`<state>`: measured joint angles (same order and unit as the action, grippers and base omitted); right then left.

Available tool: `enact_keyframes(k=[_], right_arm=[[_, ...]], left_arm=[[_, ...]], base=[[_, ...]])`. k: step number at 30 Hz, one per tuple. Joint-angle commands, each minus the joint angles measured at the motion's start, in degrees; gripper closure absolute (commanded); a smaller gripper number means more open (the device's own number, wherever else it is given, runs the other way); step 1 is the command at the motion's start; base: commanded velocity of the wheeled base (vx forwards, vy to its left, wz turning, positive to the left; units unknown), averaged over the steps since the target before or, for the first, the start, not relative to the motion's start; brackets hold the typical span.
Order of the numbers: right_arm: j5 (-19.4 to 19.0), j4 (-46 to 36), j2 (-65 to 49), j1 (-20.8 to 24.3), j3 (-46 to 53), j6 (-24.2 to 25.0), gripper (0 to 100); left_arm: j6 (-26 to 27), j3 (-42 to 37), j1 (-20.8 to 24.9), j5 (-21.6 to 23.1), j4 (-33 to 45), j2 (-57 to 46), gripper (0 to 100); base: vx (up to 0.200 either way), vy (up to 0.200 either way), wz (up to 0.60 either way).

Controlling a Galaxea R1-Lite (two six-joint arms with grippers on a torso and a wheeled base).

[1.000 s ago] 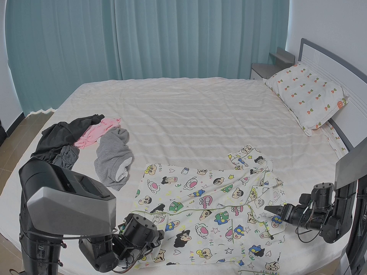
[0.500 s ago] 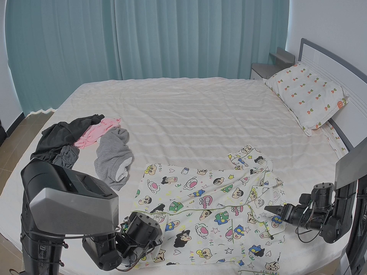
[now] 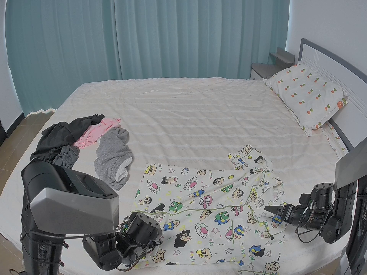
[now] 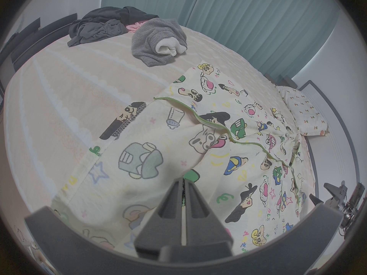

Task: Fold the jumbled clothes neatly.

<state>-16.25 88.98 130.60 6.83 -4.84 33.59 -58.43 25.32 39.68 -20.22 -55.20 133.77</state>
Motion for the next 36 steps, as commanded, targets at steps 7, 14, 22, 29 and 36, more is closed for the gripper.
enact_keyframes(k=[7,14,22,29,36], right_arm=[[-0.01,0.67,0.01,0.03,-0.08,-0.01,0],[-0.01,0.67,0.01,0.03,0.01,-0.01,0],[-0.01,0.67,-0.08,0.03,0.01,-0.01,0],[-0.01,0.67,0.01,0.03,0.01,-0.01,0],[-0.1,0.67,-0.08,0.64,0.8,-0.01,0]], left_arm=[[6.05,-0.45,-0.48,-4.12,-0.26,-4.57,100],[11.06,-0.45,-2.06,-5.53,-0.35,-5.18,100],[18.62,-0.45,-3.91,-7.55,-3.78,-5.8,100],[20.2,-2.82,-4.44,-6.93,-6.5,-4.83,100],[16.51,-4.67,-4.52,-1.75,-6.59,-3.95,0]], base=[[0.0,0.0,0.0],[0.0,0.0,0.0],[0.0,0.0,0.0],[0.0,0.0,0.0],[0.0,0.0,0.0]])
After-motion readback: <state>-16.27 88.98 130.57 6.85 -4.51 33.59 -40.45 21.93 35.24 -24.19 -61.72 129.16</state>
